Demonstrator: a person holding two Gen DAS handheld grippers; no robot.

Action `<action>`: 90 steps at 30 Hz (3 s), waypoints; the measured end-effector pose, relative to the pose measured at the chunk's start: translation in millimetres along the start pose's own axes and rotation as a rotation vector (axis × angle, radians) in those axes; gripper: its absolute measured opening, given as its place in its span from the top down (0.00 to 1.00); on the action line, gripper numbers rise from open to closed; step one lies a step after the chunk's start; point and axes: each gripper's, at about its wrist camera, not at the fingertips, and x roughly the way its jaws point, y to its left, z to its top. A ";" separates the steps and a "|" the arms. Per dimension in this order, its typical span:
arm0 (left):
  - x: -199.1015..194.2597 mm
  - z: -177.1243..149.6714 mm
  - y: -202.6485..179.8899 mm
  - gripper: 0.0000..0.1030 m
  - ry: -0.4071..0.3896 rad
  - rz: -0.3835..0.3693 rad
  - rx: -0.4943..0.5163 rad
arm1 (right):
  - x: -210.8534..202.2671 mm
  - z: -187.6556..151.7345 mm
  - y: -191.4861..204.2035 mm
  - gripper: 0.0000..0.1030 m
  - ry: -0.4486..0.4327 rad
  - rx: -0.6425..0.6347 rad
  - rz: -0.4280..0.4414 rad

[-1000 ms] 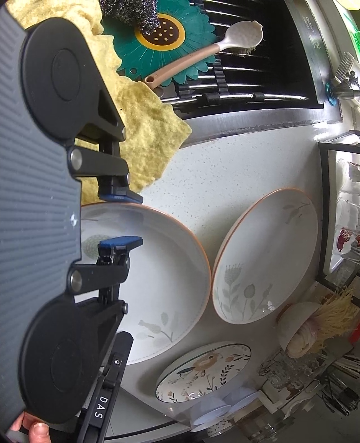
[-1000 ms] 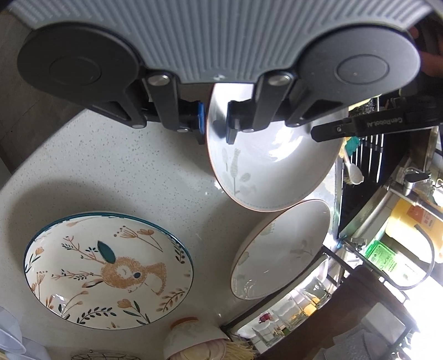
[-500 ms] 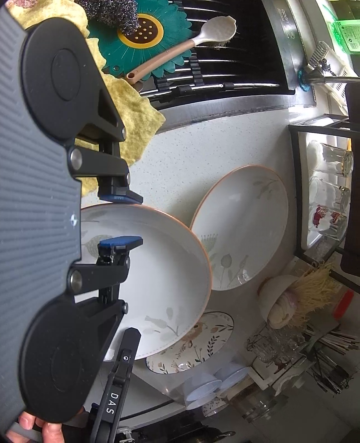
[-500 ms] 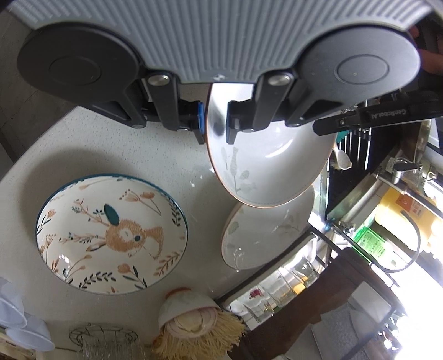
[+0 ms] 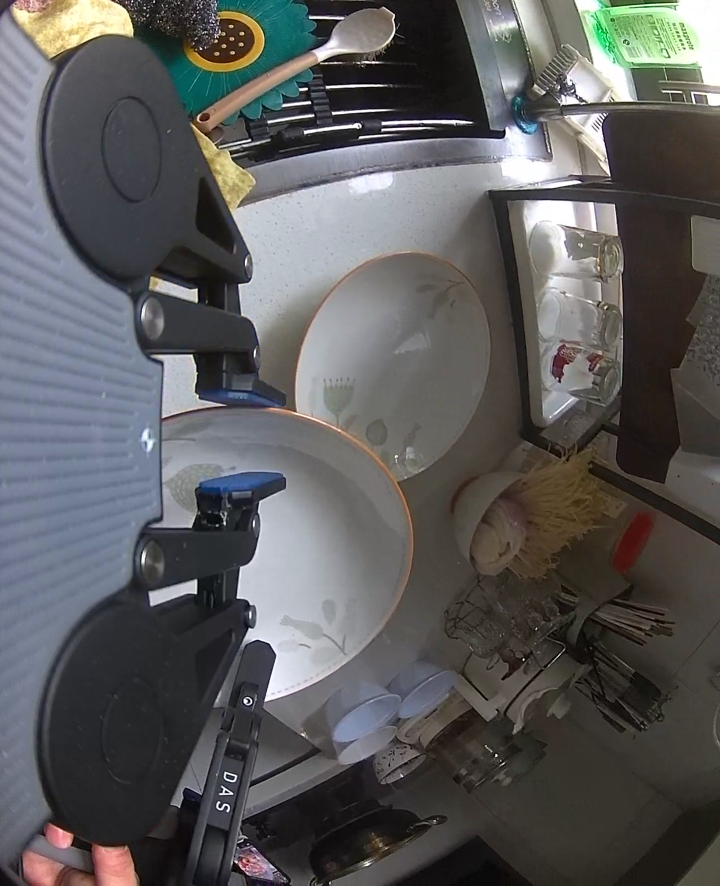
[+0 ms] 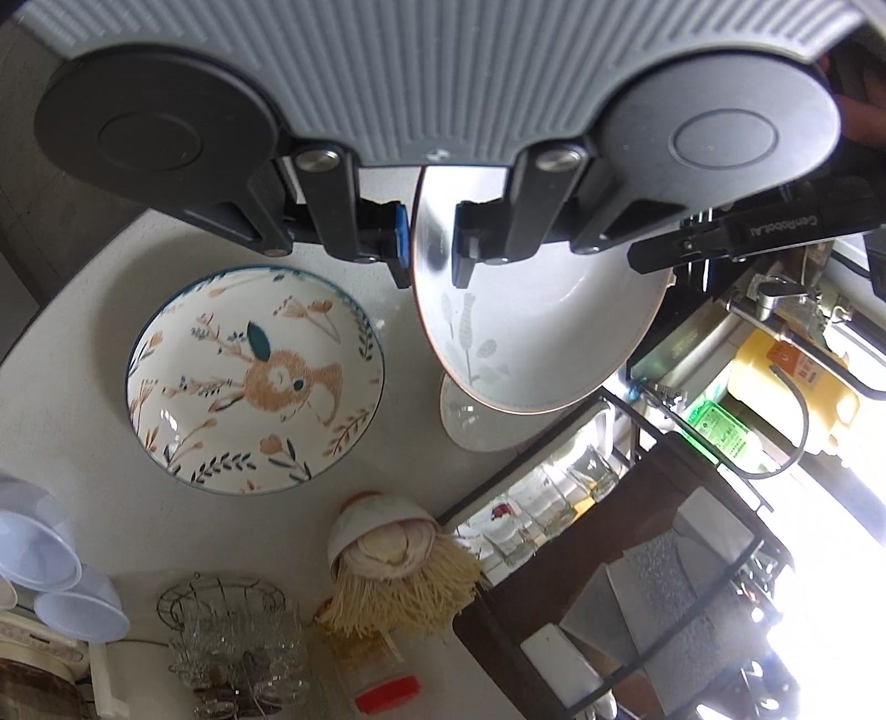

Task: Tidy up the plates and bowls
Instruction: 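Carry the white plate with both grippers and lower it onto the floral plate, then open both grippers to release the plate on the floral plate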

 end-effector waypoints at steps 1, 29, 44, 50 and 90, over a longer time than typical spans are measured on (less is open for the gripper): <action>1.7 2.7 -3.9 0.73 0.004 -0.001 -0.010 | -0.5 4.7 -4.0 0.83 -0.002 0.004 0.008; 121.3 48.9 -113.3 0.73 0.057 0.121 -0.081 | 28.8 101.8 -124.8 0.83 0.035 -0.096 0.082; 180.1 47.9 -121.6 0.73 0.177 0.152 -0.089 | 58.4 101.2 -150.4 0.83 0.098 -0.143 -0.017; 195.0 47.1 -125.5 0.73 0.199 0.170 -0.079 | 64.0 99.7 -152.0 0.82 0.090 -0.183 -0.044; 138.1 51.6 -115.3 0.43 0.102 0.121 -0.165 | 74.8 93.1 -153.3 0.77 0.067 -0.152 -0.088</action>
